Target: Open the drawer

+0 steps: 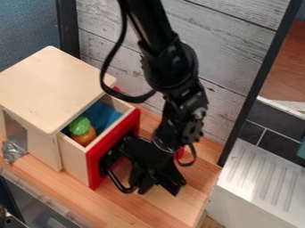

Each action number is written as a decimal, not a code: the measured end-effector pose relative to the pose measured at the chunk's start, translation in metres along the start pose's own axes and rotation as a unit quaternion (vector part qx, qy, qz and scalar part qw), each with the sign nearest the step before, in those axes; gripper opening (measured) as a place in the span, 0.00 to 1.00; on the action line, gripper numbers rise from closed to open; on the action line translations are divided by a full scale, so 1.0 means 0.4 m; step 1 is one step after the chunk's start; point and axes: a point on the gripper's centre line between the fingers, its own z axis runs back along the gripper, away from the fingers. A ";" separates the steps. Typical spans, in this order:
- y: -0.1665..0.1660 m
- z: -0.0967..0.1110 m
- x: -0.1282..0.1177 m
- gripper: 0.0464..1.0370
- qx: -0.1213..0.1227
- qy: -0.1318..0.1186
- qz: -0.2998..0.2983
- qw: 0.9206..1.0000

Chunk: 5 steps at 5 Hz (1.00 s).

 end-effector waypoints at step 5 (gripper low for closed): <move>-0.124 0.009 -0.011 0.38 -0.063 0.076 0.121 0.988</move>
